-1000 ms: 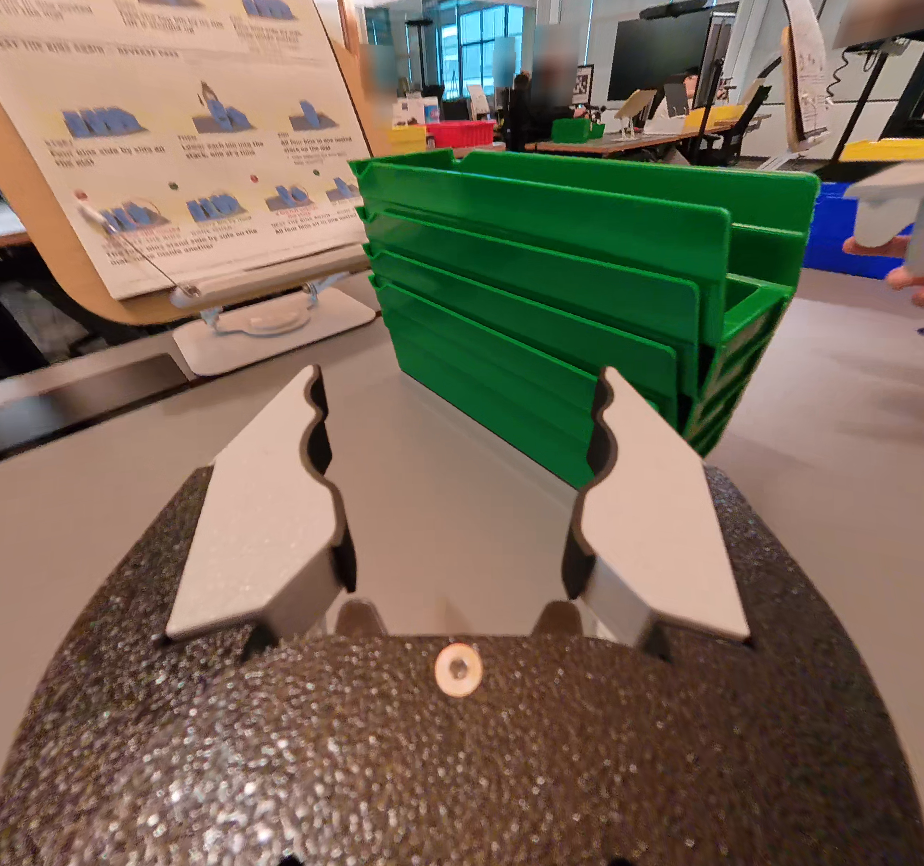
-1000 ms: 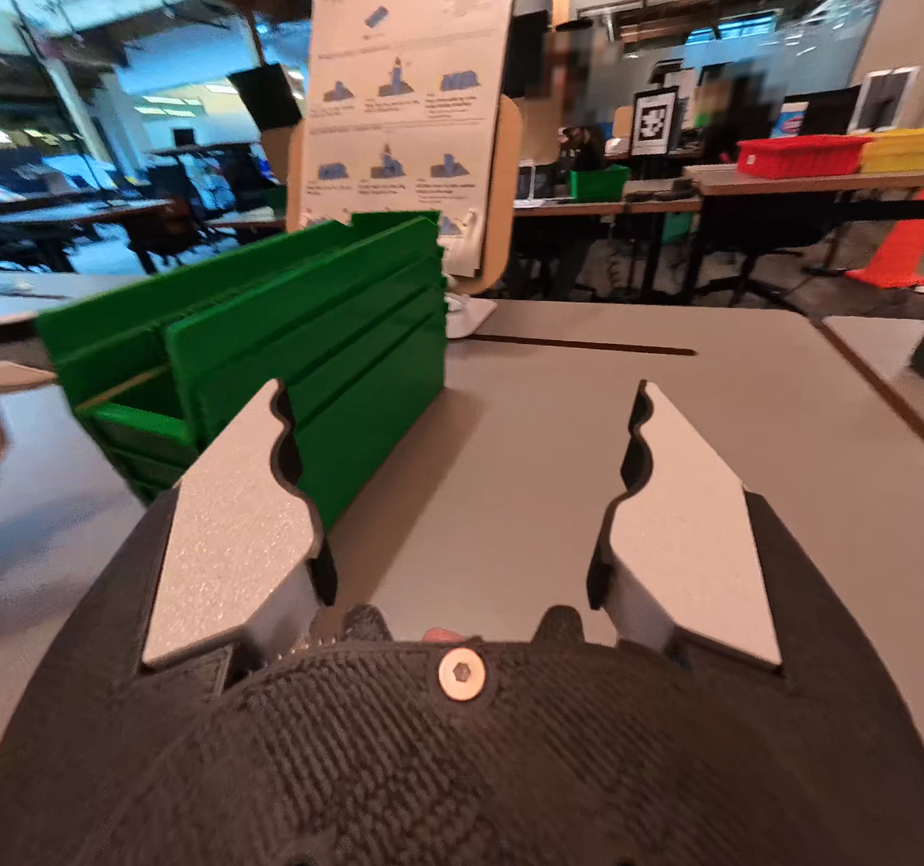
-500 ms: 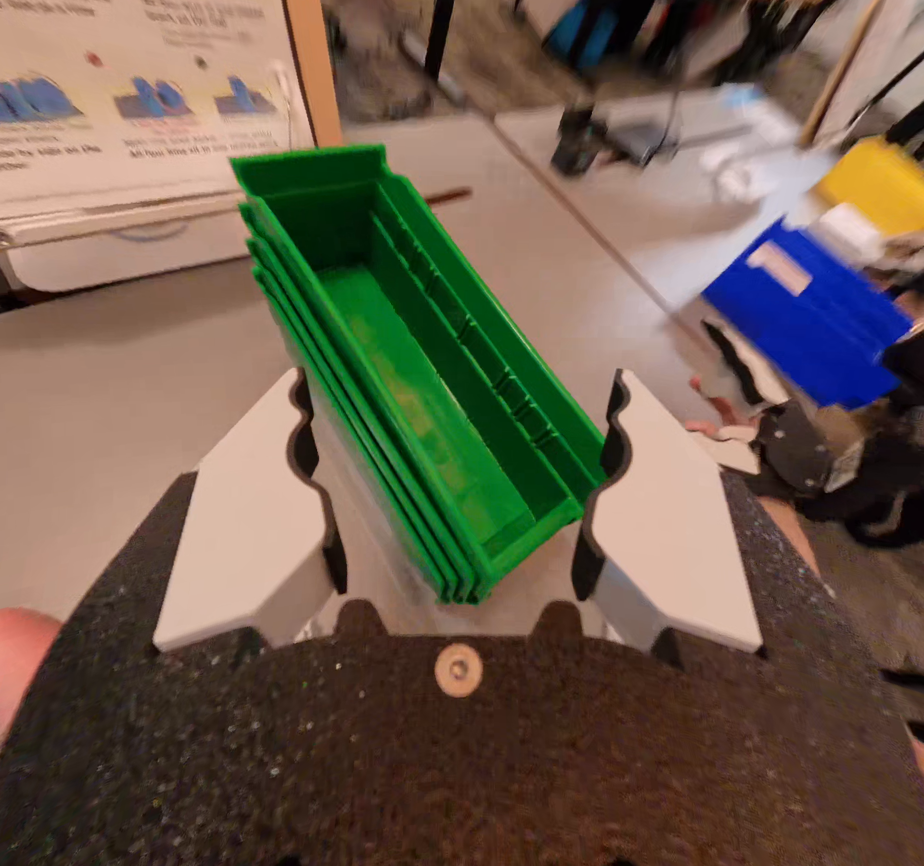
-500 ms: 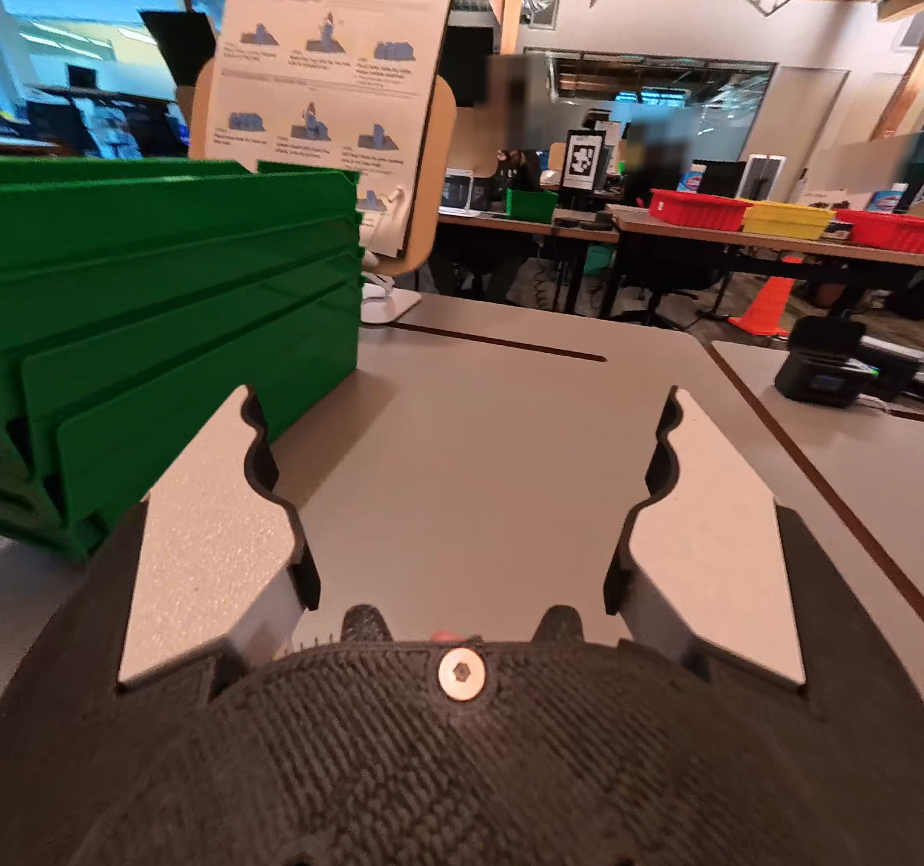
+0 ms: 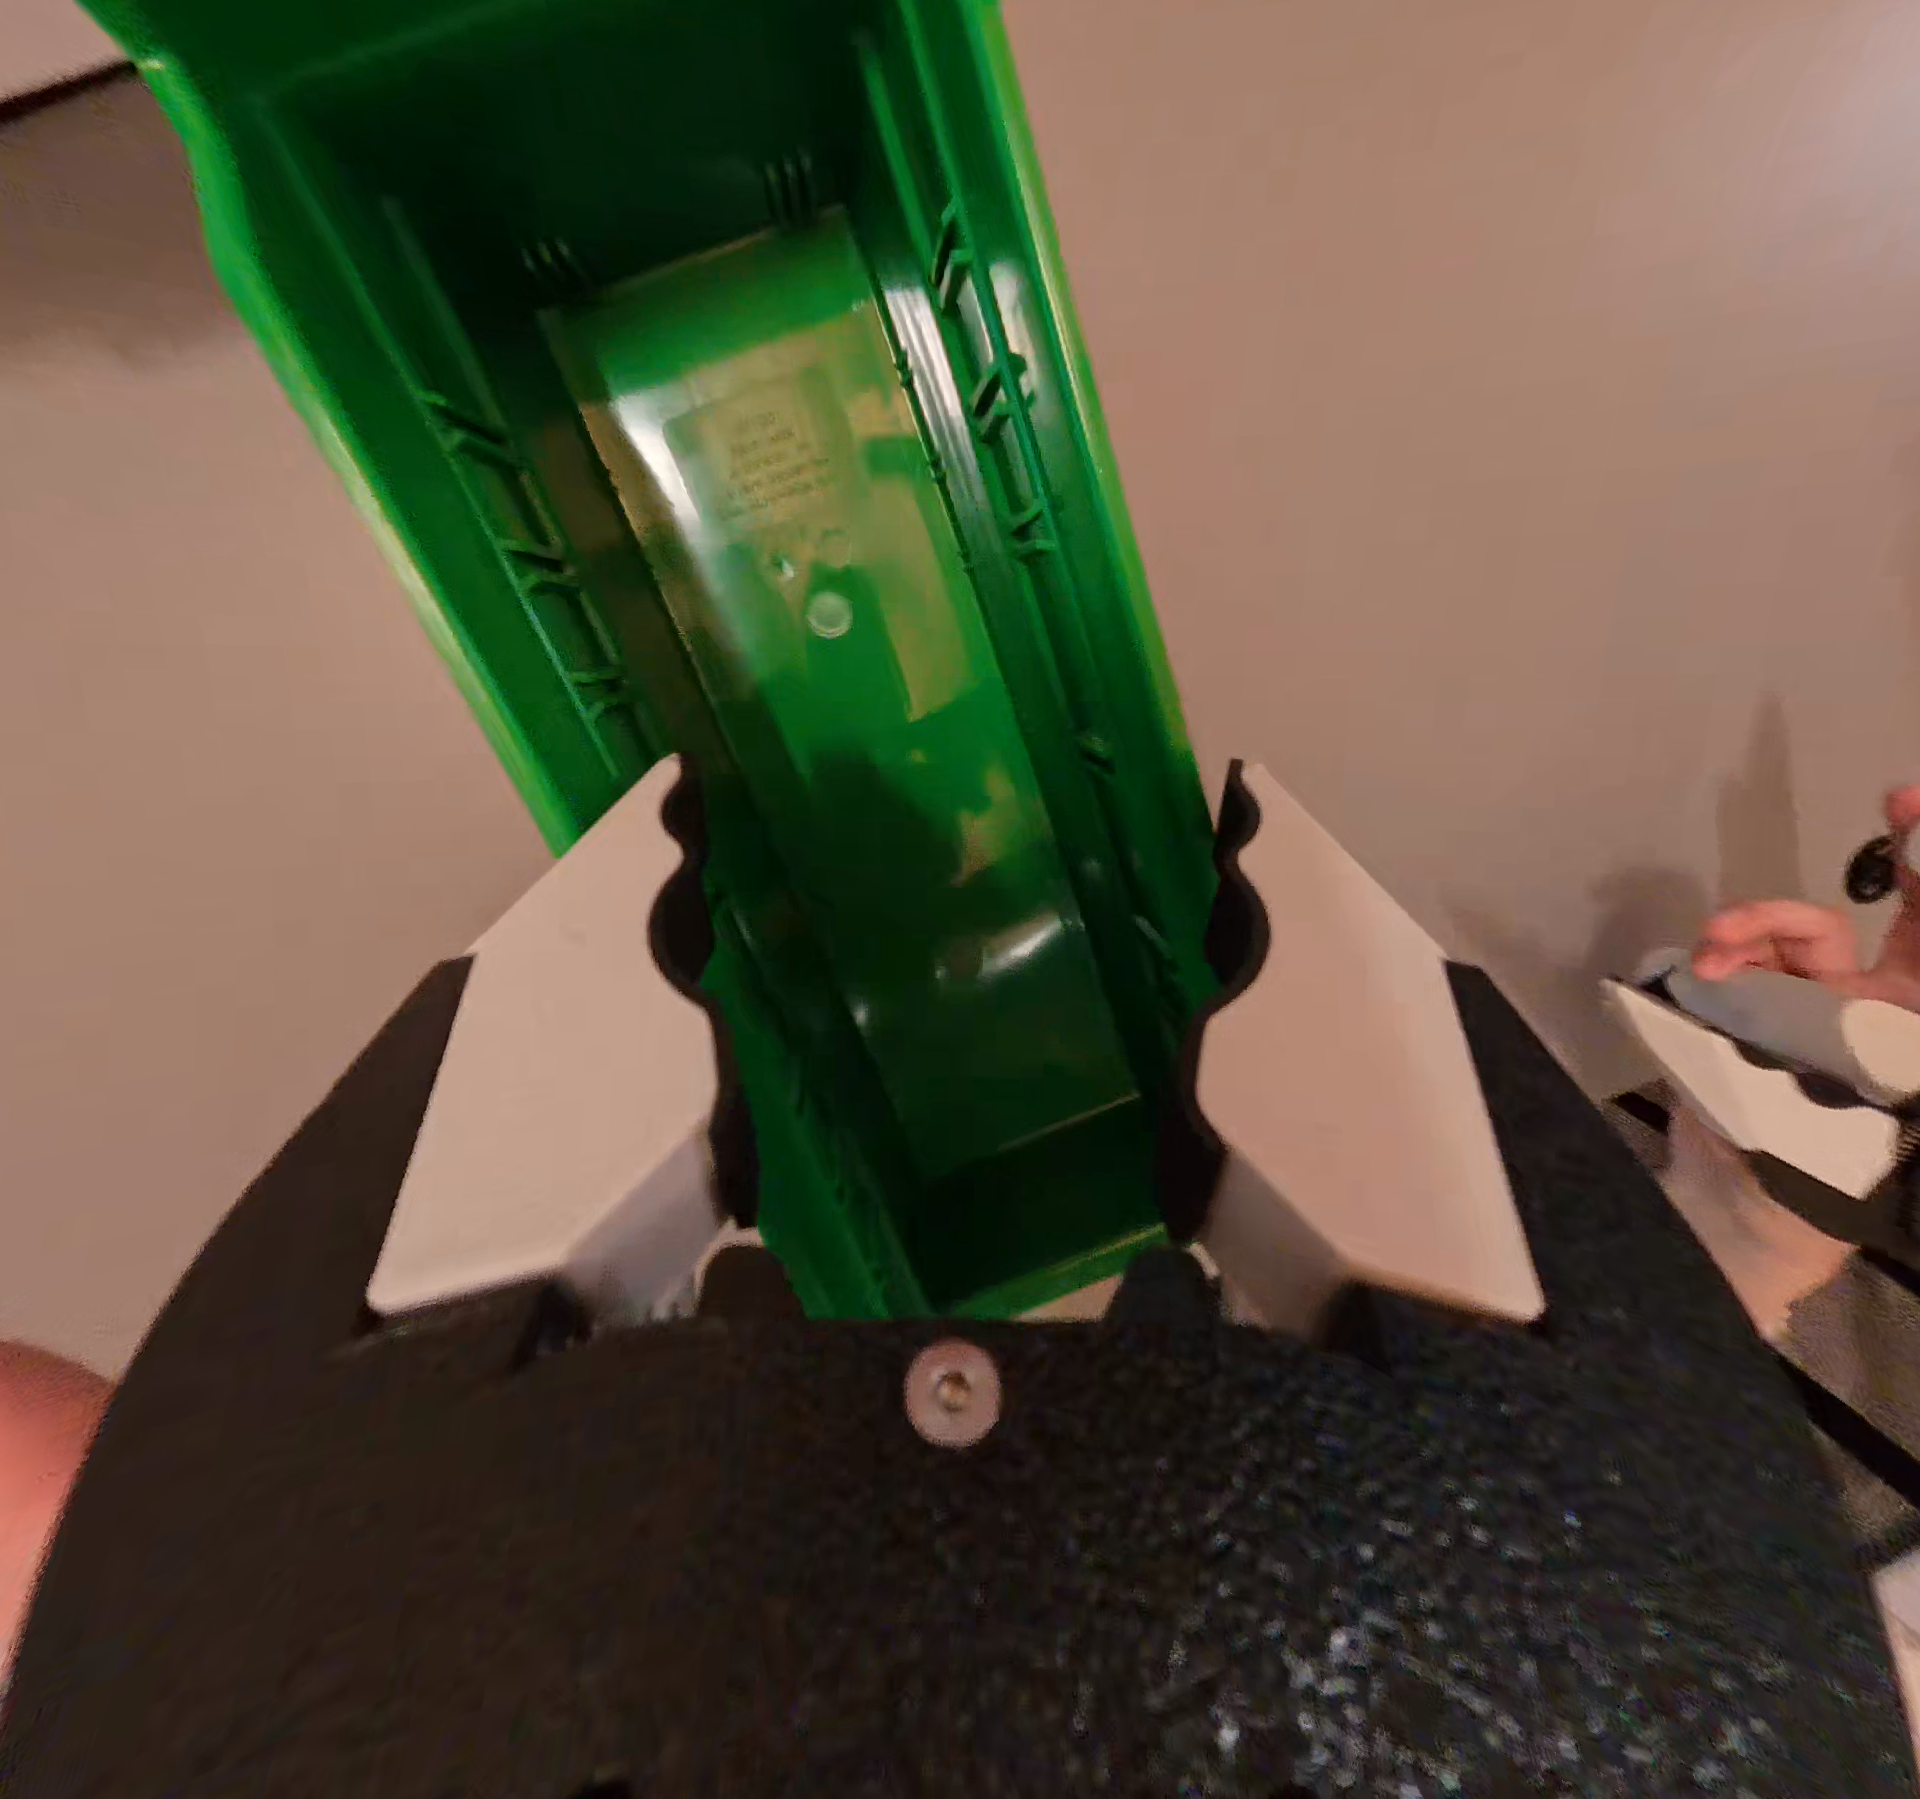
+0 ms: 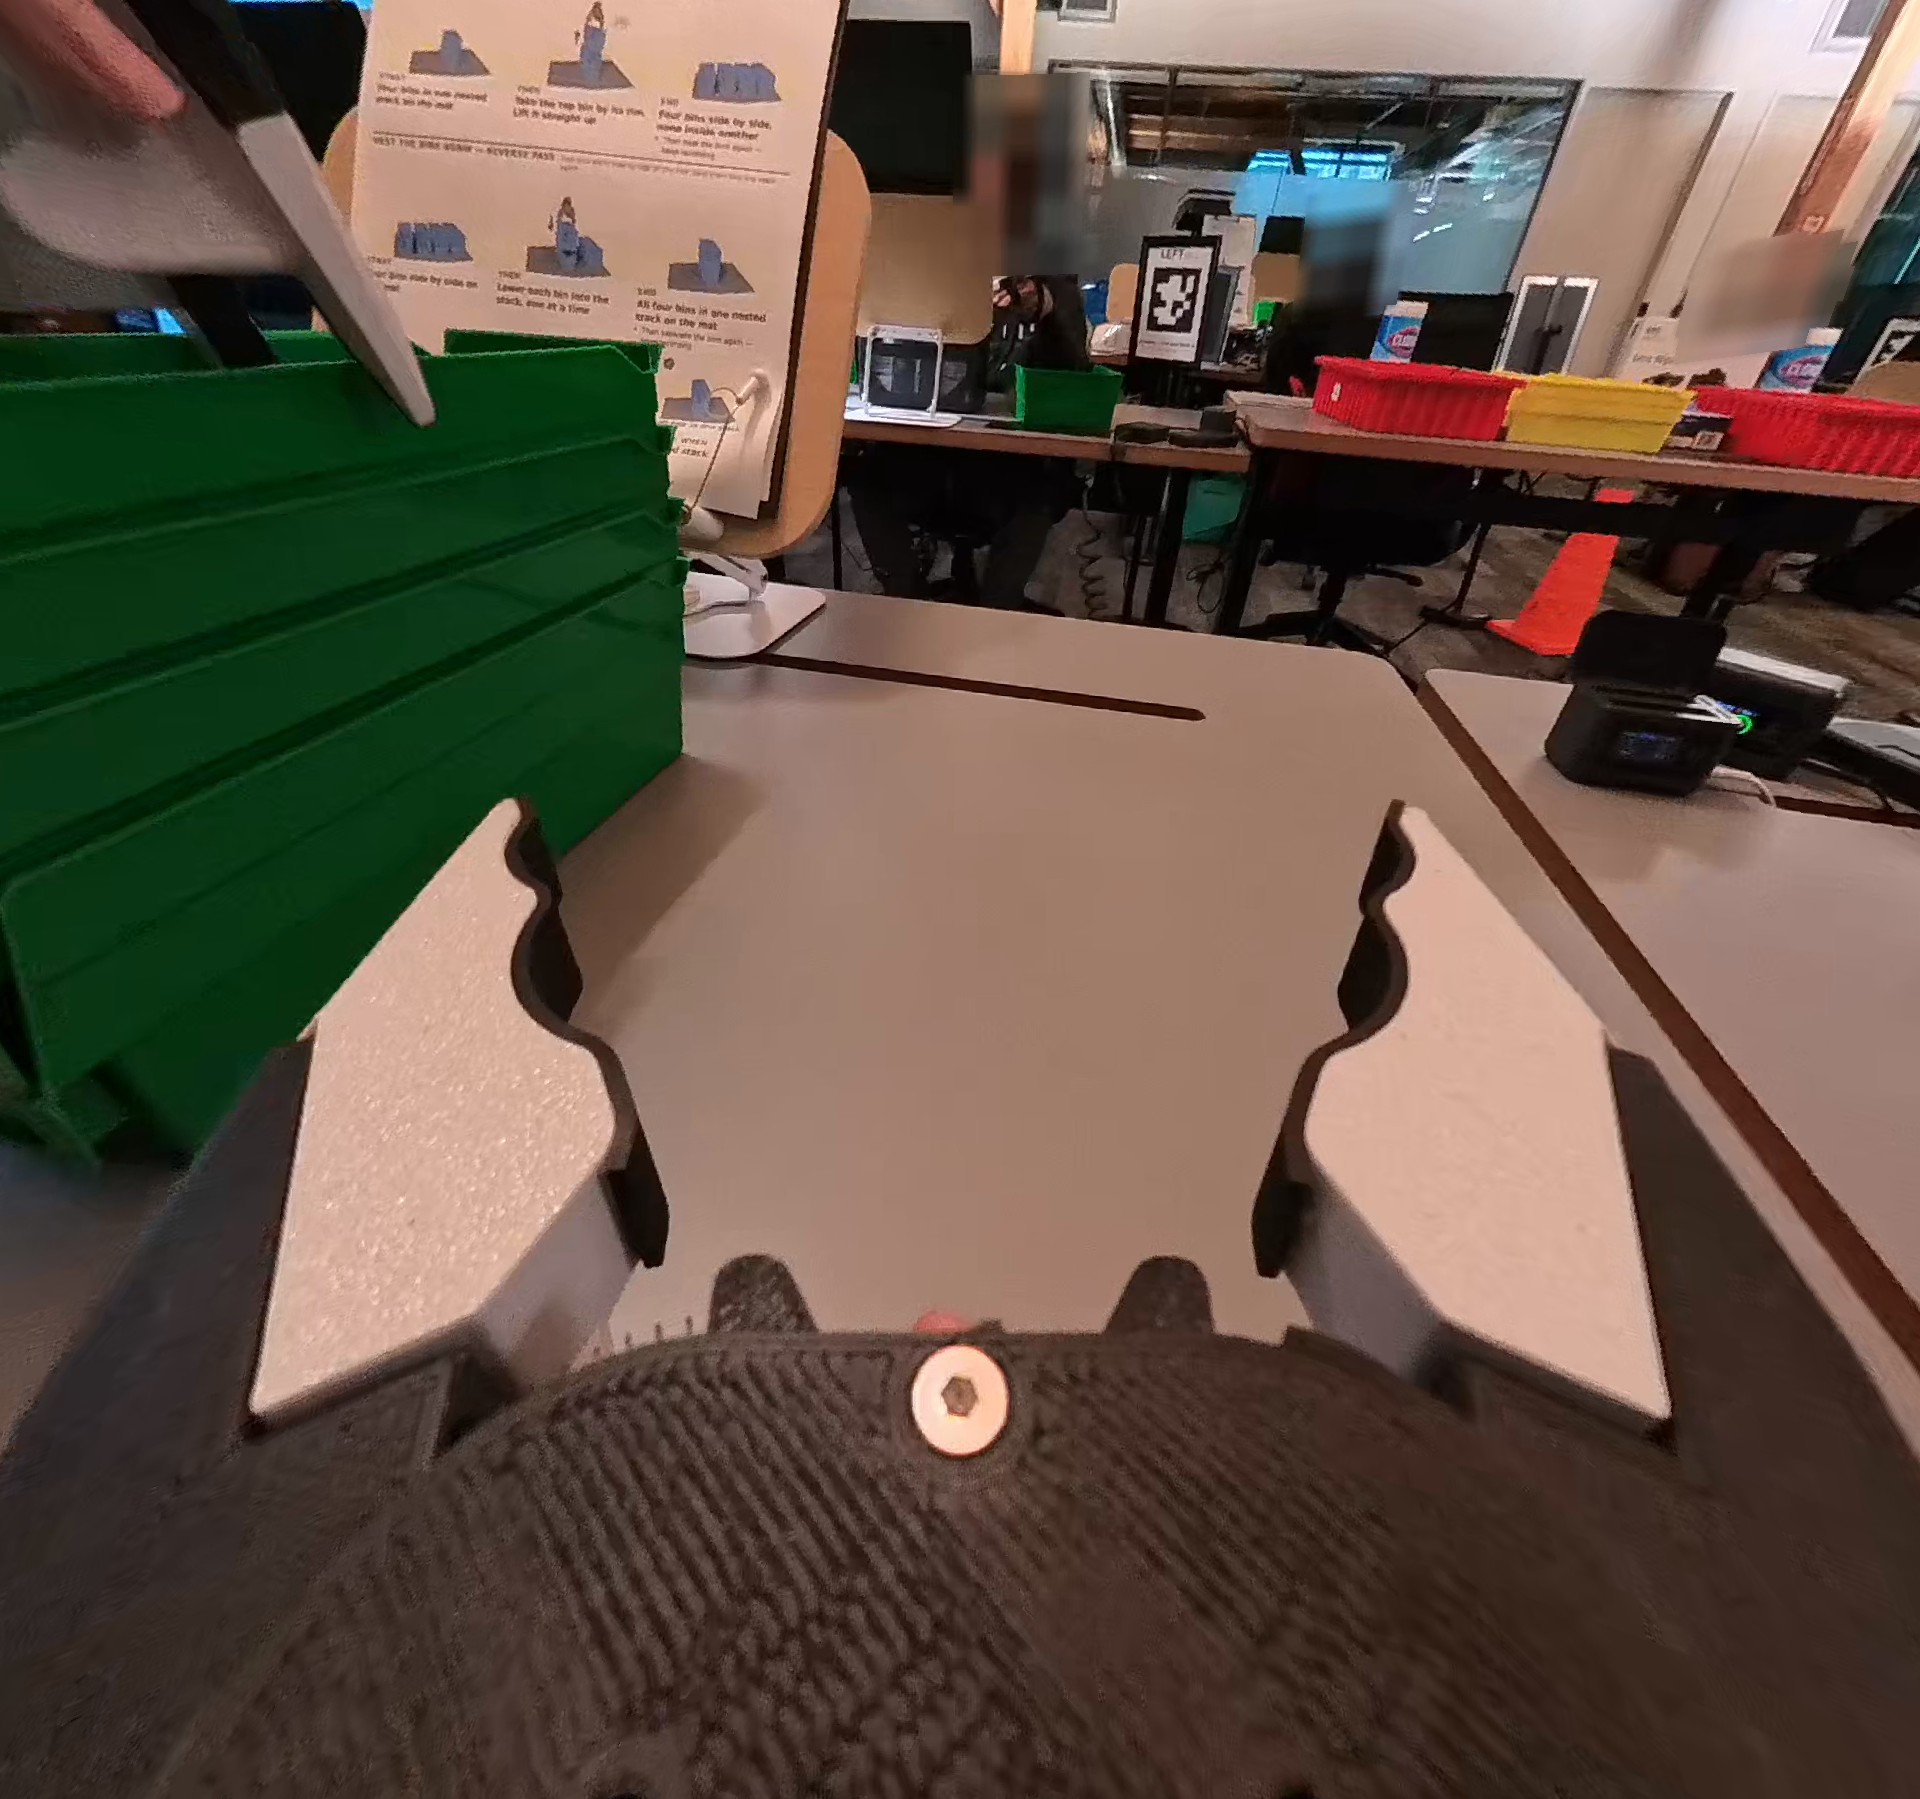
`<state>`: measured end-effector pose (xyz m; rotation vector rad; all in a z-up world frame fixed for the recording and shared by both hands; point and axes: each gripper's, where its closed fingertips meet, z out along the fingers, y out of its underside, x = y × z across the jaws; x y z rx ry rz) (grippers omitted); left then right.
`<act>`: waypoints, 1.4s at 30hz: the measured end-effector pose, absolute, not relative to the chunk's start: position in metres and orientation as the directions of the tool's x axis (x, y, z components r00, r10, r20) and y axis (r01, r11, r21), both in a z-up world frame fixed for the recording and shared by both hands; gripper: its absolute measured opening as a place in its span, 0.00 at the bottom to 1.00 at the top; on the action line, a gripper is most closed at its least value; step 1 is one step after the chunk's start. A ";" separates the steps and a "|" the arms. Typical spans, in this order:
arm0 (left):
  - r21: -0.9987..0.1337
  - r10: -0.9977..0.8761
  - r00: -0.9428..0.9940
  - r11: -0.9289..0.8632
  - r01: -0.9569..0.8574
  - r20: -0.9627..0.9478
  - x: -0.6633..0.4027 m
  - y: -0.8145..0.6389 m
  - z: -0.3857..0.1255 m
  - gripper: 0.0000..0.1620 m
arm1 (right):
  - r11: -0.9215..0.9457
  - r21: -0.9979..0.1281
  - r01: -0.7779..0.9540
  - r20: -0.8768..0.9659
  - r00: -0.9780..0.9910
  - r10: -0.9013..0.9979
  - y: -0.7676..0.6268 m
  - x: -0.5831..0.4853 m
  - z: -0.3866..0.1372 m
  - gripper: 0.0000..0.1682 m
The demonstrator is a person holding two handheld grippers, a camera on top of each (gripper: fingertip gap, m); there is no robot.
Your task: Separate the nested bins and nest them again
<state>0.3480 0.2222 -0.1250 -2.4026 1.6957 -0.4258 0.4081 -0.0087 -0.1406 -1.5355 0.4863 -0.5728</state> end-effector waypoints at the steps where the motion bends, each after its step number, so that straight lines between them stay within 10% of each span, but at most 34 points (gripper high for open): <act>1: -0.270 -0.934 0.327 -0.356 -0.895 0.144 0.348 0.220 -0.127 0.59 | -0.045 -0.999 0.029 0.051 0.786 -0.617 -0.007 0.408 -0.143 0.89; 8: -0.279 -0.958 0.262 -0.222 -0.934 -0.116 0.344 0.227 -0.093 0.61 | -0.039 -0.999 0.020 0.039 0.795 -0.606 -0.005 0.406 -0.143 0.88; 28: -0.109 -0.926 0.376 -0.370 -0.922 -0.038 0.331 0.231 -0.143 0.83 | -0.064 -0.998 0.002 0.039 0.809 -0.586 0.000 0.402 -0.148 0.88; 42: 0.074 -0.929 0.370 -0.371 -0.926 -0.015 0.321 0.229 -0.140 0.71 | -0.083 -0.996 -0.013 0.038 0.813 -0.581 -0.001 0.404 -0.154 0.86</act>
